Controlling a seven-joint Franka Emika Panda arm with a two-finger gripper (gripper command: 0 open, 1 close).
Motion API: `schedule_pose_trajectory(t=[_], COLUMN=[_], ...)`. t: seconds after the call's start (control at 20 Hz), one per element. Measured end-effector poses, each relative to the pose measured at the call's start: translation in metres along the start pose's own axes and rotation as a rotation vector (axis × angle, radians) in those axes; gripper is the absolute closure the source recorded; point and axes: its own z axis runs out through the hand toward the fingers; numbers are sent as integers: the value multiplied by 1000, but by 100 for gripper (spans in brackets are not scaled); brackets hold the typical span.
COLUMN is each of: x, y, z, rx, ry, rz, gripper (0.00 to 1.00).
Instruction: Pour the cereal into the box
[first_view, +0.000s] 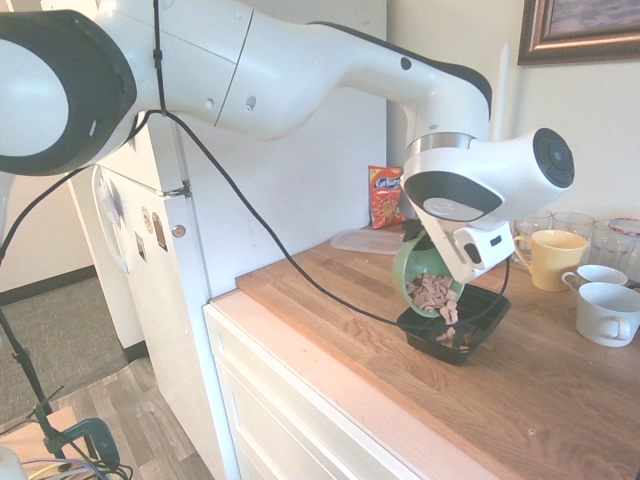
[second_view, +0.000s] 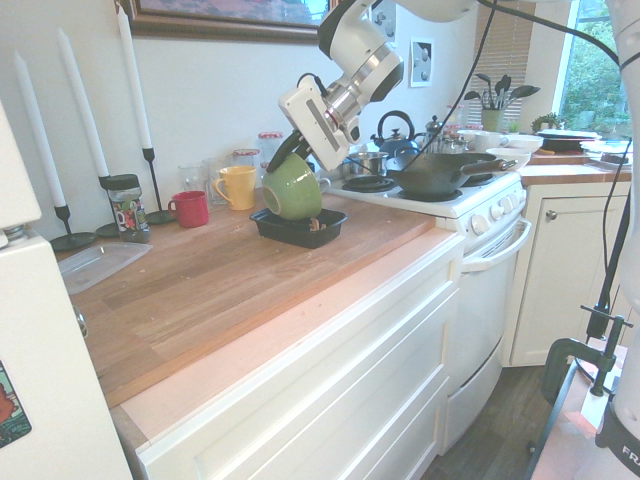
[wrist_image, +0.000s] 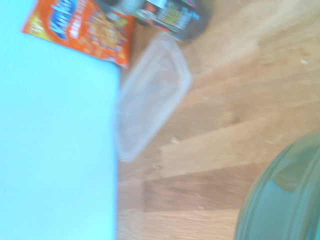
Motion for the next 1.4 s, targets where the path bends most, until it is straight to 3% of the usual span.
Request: schedule_pose_trajectory(t=[0.25, 1.05, 1.2, 1.4], x=[5, 14, 11, -20], y=[1, 7, 0, -47], z=[8, -19, -11, 33], rx=[84, 230, 186, -14], ry=[-92, -157, -142, -46], rz=[-5, -9, -17, -50], gripper=[100, 100, 100, 100])
